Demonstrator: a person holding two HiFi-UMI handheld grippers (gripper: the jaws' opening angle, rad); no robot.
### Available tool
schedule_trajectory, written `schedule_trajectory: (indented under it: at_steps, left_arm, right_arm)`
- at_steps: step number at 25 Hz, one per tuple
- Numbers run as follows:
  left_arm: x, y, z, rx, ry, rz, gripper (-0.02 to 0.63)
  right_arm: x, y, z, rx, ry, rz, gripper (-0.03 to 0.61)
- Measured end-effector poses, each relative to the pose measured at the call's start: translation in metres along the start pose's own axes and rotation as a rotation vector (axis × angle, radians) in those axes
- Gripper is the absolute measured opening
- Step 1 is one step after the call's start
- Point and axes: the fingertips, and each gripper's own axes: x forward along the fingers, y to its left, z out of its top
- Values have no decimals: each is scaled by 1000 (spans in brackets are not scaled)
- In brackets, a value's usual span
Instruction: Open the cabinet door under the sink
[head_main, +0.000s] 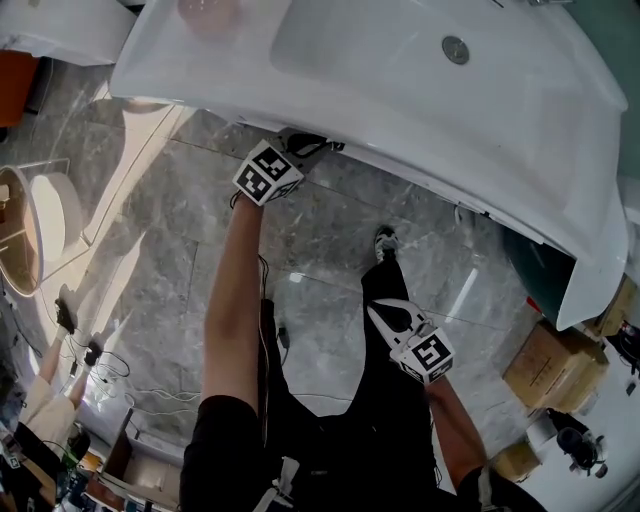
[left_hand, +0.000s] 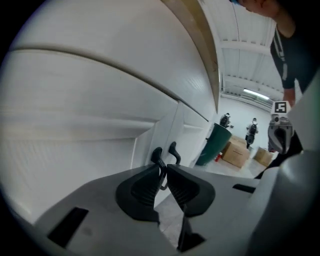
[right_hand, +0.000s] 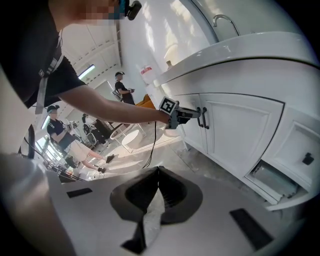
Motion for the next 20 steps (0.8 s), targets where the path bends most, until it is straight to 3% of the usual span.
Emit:
schedule_trajectory:
  at_steps: [3,9,13,20]
  left_arm:
    - [-7,-10,-5,14,46,-98,52]
    - [-37,-37,-30,44,90,-156,46]
    - [-63,-56,-50,88,140,-176,46]
    - [-77,-61,-58,84,121,-172,46]
  right_arm:
    - [4,4,-3,6,4,11,60]
    - [15,10,-1,7,-3,38,60]
    - [24,12,-1,3,-2,48,60]
    - [58,12,30,-80,-52,53,60]
